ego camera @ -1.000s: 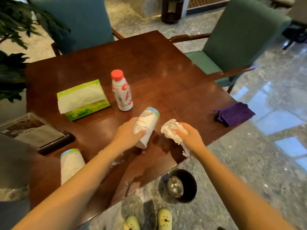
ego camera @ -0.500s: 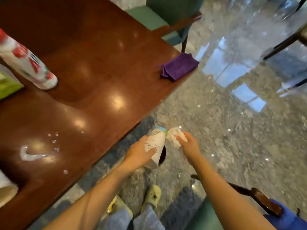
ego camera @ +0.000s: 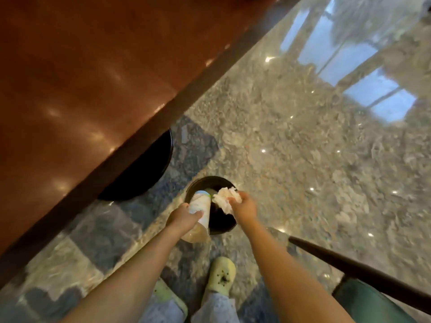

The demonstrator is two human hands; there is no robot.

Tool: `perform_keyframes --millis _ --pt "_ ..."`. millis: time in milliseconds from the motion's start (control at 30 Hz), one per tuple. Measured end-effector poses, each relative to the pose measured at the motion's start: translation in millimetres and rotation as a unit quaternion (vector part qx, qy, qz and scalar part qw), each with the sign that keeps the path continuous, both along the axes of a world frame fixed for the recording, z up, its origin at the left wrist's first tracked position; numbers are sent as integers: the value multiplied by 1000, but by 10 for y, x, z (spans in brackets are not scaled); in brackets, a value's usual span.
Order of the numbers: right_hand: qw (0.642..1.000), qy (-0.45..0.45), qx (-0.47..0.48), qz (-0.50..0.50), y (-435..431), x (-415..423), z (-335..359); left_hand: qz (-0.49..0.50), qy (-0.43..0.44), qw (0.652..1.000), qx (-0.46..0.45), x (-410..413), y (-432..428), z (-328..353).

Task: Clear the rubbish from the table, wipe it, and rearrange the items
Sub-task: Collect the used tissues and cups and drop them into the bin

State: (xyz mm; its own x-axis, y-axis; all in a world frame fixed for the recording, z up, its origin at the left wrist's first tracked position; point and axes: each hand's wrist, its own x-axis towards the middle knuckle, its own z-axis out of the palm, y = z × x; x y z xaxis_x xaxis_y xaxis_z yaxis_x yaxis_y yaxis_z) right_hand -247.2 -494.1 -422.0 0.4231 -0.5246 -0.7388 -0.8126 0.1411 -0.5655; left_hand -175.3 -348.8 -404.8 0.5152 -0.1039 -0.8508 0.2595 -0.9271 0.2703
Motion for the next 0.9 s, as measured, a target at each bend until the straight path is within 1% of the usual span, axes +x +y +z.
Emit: perform_keyframes --millis 133,200,267,367,500,667,767,900 --pt "997 64 -5 48 59 79 -594 2 24 1000 13 39 -9 -560" --pt "991 88 10 96 98 76 -750 -11 42 999 11 36 -50 -691" --pt "986 91 17 139 119 76 -829 -18 42 999 0 33 -87 -789" --pt "985 78 29 153 127 52 -820 -24 34 999 9 24 -115 -811" --pt "991 29 62 118 80 3 -642 -66 44 997 15 30 -93 -675" --pt "981 39 34 189 -27 34 -236 -125 24 992 9 108 -81 -290" --pt "954 65 16 291 -108 88 187 -175 30 984 21 163 -109 88" --pt "883 136 -6 449 -247 166 896 -262 64 962 35 218 -199 788"
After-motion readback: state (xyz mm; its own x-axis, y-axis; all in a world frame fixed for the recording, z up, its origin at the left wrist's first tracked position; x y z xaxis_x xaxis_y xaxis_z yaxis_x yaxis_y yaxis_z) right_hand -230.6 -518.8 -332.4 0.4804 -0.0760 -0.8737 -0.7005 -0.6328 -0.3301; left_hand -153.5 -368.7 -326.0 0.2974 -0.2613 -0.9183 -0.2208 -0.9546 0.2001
